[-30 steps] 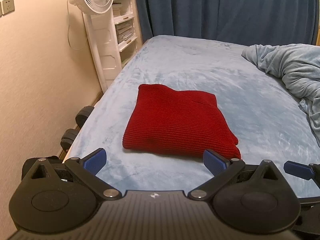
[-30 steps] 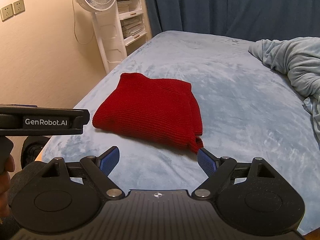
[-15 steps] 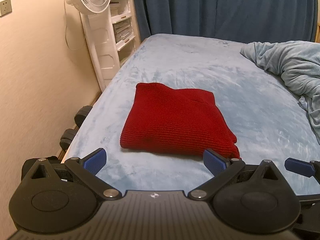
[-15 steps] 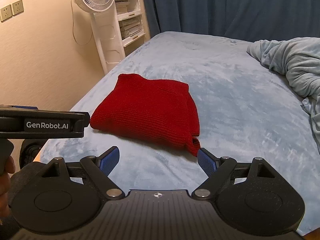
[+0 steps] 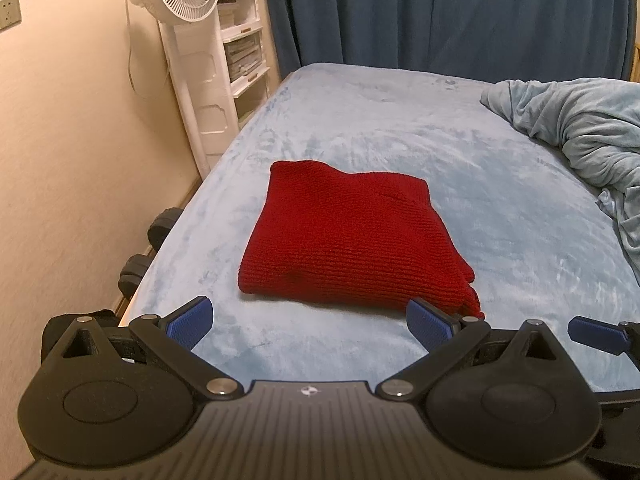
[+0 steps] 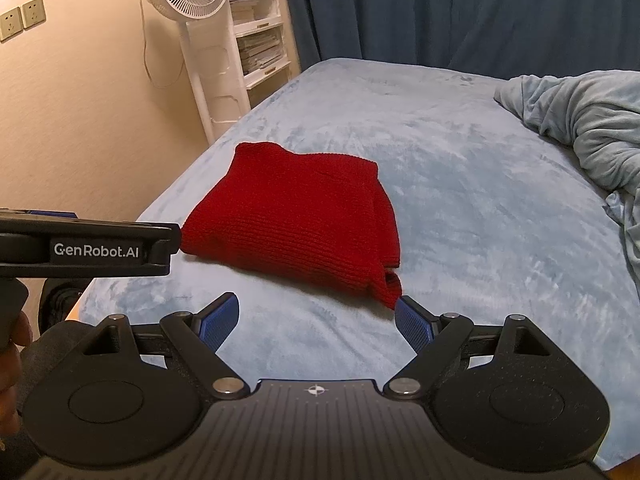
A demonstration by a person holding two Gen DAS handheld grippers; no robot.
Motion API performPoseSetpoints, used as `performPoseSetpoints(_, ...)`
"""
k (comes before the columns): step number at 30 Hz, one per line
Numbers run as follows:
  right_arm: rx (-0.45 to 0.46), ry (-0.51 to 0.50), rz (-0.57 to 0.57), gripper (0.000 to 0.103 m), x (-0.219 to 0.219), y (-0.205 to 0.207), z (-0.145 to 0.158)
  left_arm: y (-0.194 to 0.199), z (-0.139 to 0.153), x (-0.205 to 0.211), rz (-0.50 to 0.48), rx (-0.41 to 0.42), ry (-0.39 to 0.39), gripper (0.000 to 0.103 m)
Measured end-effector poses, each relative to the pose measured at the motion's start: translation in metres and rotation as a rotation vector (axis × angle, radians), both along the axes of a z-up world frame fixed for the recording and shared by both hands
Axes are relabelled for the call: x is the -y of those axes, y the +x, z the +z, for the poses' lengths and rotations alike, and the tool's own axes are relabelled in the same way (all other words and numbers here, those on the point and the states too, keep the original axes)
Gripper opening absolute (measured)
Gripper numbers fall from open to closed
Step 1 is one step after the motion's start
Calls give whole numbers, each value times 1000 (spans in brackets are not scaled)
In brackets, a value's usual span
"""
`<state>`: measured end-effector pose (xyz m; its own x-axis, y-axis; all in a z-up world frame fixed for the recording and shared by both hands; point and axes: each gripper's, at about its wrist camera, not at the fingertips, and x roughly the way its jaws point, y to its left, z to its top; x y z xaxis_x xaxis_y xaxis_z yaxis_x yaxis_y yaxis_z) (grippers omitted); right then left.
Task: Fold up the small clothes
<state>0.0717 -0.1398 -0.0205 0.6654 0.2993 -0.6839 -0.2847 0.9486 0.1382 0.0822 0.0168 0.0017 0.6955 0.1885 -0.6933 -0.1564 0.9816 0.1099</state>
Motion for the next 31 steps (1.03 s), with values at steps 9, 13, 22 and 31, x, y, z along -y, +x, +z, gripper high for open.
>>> performPoseSetpoints(9, -5, -5, 2, 86, -1, 0, -1, 2, -2, -2, 2, -13, -6, 103)
performPoseSetpoints(13, -4, -5, 2, 86, -2, 1, -1, 1, -3, -2, 2, -13, 5, 103)
performPoseSetpoints(22, -5, -16, 3, 86, -2, 0, -2, 0, -5, -2, 23, -24, 4, 103)
performPoseSetpoints(31, 1, -21, 5, 86, -2, -2, -2, -9, 0, 0, 17, 22, 42, 103)
